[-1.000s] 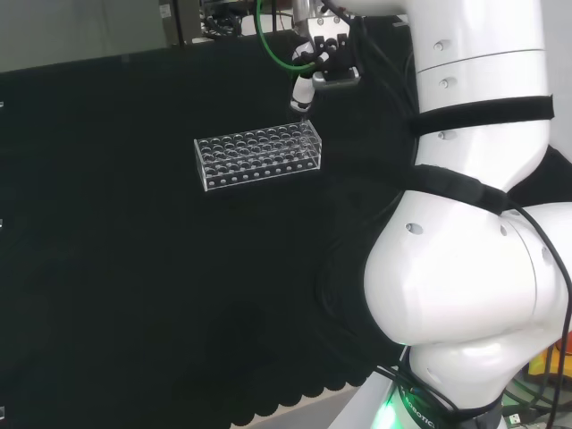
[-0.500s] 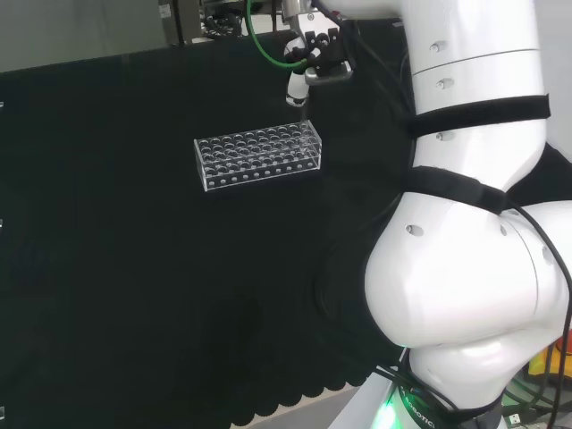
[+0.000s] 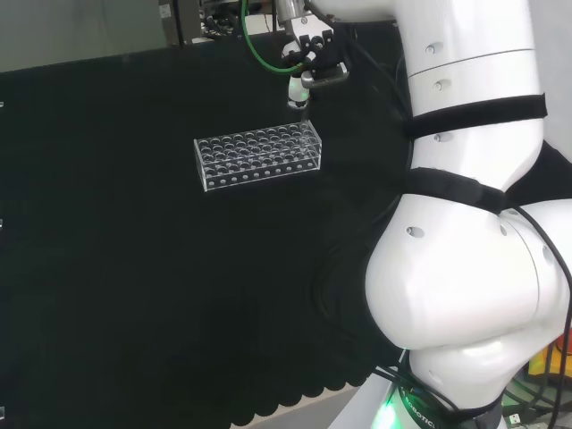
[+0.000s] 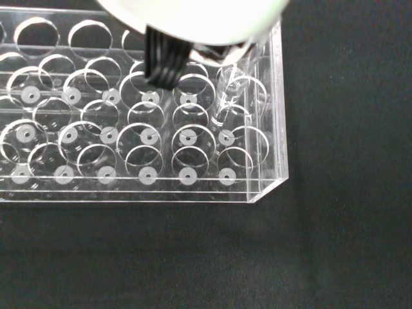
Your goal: Pick up the test tube.
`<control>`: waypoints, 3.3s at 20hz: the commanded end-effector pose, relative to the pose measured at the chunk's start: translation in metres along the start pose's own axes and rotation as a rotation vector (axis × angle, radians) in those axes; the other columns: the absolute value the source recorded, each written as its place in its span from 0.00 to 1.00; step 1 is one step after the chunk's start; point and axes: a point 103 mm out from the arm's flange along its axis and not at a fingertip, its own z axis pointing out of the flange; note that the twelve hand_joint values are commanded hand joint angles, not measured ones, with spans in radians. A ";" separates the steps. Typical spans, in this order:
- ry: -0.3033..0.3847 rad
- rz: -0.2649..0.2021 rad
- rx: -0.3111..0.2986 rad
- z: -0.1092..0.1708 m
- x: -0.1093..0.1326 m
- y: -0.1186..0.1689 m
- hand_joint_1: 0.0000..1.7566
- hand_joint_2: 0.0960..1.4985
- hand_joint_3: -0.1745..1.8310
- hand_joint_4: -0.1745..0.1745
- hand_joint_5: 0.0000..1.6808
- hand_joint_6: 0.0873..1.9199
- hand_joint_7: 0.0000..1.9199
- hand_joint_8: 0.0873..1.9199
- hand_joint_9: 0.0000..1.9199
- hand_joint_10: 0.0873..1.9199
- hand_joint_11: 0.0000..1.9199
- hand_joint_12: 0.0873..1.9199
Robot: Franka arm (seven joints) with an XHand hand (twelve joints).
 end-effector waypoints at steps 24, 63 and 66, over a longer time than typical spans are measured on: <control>0.040 -0.020 -0.026 -0.015 -0.022 -0.008 0.66 0.31 0.51 0.33 0.30 0.38 0.34 0.48 0.38 0.41 0.17 0.75; 0.063 0.019 -0.208 -0.010 -0.001 -0.008 0.81 0.63 0.09 0.00 0.76 0.08 0.67 0.42 0.65 0.23 0.54 0.54; 0.077 0.003 -0.219 -0.012 0.000 -0.009 0.81 0.63 0.09 0.00 0.76 0.07 0.67 0.42 0.65 0.23 0.54 0.54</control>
